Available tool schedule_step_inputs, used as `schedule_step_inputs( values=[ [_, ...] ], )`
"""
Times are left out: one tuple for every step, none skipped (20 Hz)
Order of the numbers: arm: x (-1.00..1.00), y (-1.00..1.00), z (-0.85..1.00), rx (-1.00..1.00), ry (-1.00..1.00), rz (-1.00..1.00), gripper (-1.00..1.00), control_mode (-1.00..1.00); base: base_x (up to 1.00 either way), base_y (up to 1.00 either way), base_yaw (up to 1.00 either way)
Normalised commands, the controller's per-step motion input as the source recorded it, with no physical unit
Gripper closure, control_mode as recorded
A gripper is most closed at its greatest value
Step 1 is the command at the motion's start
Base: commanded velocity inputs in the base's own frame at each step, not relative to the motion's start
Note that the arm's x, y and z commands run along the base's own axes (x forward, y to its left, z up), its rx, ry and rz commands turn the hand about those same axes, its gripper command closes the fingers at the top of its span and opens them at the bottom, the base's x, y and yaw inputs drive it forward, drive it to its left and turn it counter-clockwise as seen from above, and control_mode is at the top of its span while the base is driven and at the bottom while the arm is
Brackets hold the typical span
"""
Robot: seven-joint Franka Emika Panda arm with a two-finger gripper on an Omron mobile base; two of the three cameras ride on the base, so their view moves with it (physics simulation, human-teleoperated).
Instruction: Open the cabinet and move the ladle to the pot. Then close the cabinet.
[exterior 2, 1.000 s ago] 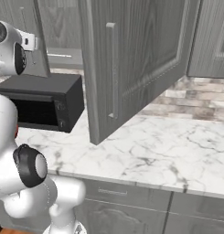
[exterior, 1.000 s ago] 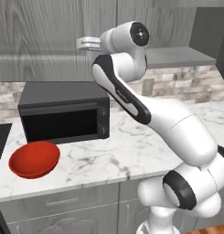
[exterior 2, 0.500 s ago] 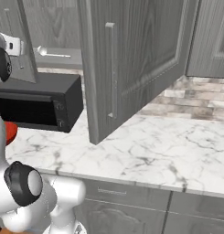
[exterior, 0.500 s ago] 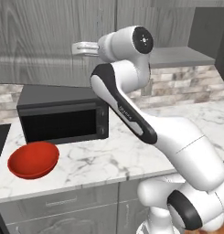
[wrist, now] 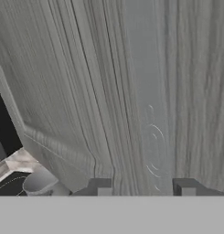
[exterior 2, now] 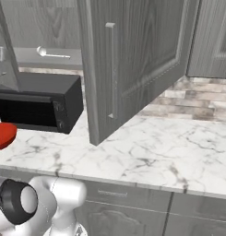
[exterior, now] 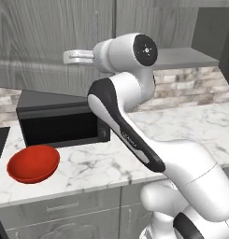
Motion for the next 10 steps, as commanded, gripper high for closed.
schedule_step_inputs(
  values=[
    [-1.0,0.96,0.14,-0.01,0.0,0.0,1.0,-1.0,0.0,0.0,0.0],
    [-1.0,0.94,0.13,-0.01,0.0,0.0,1.0,-1.0,0.0,0.0,0.0],
    [-0.94,0.89,0.09,-0.01,0.0,0.0,1.0,-1.0,0.0,0.0,0.0],
    [-0.89,0.83,0.06,-0.01,0.0,0.0,1.0,-1.0,0.0,0.0,0.0],
    [-0.79,0.81,0.0,-0.02,0.0,0.0,1.0,-1.0,0.0,0.0,0.0],
    [-0.67,0.78,0.0,-0.03,0.0,0.0,-1.0,-1.0,0.0,0.0,0.0],
    [-0.59,0.76,0.0,-0.03,0.0,0.0,-1.0,-1.0,0.0,0.0,0.0],
    [-0.48,0.78,0.0,-0.03,0.01,0.0,-1.0,-1.0,0.0,0.0,0.0],
    [-0.29,0.69,0.0,-0.03,0.03,0.0,-1.0,-1.0,0.0,0.0,0.0],
    [-0.27,0.52,0.0,-0.03,0.01,0.0,-1.0,-1.0,0.0,0.0,0.0]
  ],
)
